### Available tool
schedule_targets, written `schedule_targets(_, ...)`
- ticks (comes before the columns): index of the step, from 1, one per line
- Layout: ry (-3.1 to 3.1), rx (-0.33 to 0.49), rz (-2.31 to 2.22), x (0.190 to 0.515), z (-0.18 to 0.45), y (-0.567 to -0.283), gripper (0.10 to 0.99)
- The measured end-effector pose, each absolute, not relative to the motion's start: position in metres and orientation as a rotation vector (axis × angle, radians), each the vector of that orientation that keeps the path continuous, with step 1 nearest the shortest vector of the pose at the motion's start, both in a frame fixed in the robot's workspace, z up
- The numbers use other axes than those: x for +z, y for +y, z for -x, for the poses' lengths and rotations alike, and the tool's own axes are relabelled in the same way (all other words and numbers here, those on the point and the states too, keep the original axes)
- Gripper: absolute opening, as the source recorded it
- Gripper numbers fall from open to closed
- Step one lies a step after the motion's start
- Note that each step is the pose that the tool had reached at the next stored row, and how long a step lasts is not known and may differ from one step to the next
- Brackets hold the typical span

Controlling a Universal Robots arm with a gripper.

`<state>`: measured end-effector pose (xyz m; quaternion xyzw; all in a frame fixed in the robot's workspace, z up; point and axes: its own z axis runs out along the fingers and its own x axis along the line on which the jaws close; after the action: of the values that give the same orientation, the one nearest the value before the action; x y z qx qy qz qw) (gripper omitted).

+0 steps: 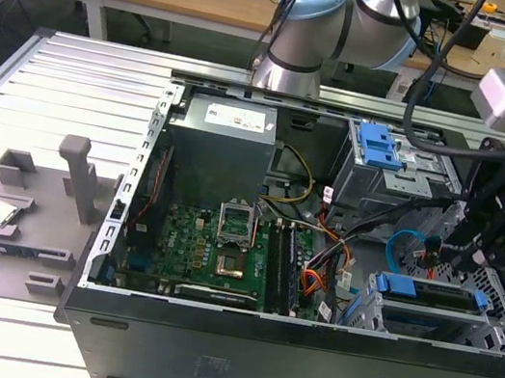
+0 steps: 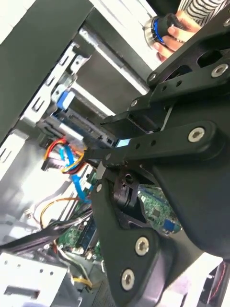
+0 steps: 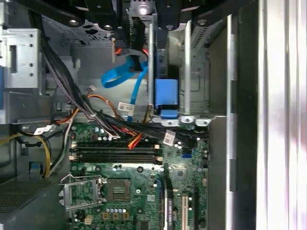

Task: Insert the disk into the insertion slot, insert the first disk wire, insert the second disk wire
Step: 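Insert the first disk wire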

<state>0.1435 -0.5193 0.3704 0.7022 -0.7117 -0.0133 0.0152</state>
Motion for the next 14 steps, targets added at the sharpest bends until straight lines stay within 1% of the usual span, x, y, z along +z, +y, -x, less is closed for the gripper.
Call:
schedule_targets(7,-2.211,-0.033,-2.181,0.357,-0.144,-0.516,0.361)
schedule_targets(11,-2.211,-0.031,-2.18,0.357,-0.144,-0.516,0.349)
schedule_targets(12,-2.21,-0.031,-2.18,0.357,-0.144,-0.516,0.216)
schedule_targets(13,-2.21,-0.031,-2.18,0.357,-0.144,-0.516,0.192)
schedule_targets(14,-2.21,-0.031,-2.18,0.357,-0.144,-0.516,0.192)
